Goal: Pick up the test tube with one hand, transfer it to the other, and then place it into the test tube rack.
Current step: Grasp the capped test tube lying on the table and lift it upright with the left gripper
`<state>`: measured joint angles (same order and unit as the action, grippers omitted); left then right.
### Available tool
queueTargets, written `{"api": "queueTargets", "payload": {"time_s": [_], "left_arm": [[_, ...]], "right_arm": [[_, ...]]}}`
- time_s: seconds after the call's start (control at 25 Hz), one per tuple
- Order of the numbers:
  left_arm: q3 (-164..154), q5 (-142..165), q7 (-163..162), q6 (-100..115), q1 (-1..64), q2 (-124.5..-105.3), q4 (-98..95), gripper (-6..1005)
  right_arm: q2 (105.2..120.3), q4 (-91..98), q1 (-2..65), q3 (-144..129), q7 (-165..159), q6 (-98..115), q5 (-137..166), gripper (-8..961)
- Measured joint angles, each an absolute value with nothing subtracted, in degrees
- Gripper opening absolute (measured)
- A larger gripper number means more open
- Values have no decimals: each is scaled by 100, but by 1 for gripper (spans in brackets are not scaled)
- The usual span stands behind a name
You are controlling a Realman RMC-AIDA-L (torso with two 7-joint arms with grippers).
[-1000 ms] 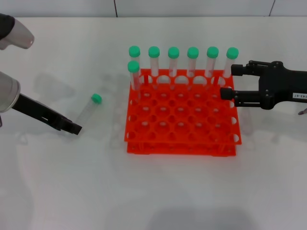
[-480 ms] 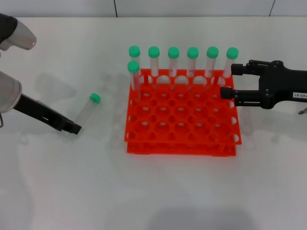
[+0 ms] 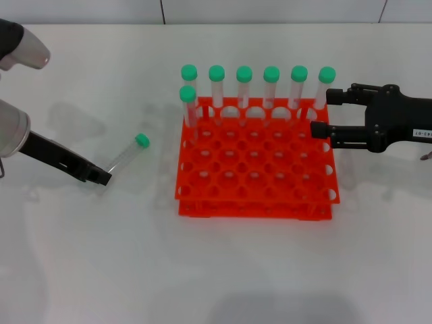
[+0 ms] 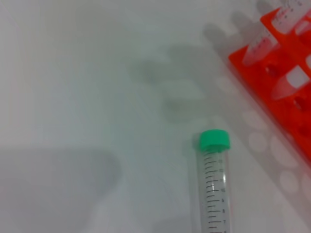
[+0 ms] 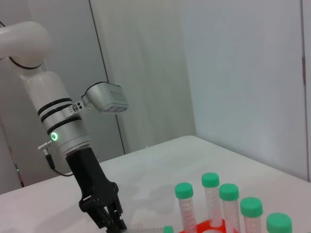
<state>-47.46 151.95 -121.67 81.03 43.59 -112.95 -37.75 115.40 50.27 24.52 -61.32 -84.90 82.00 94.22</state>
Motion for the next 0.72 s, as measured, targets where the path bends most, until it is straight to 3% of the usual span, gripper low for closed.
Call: {"api": "queueTargets", "payload": {"time_s": [0.16, 0.36, 0.72], "left_arm": [[-4745, 15191, -12184, 8070, 4359, -11293, -3770, 280], [-4729, 15186, -12186, 8059, 4354, -11292, -3764, 182], [-4675, 14928, -12180, 8056, 4298, -11228, -3856, 182]], "right_arm": [[11540, 5027, 2452, -6126, -8490, 8200, 9422, 752], [11540, 5028, 2452, -6115, -8490, 8200, 9421, 752], [11540, 5029, 2419, -6110, -8490, 8202, 9359, 751]]}}
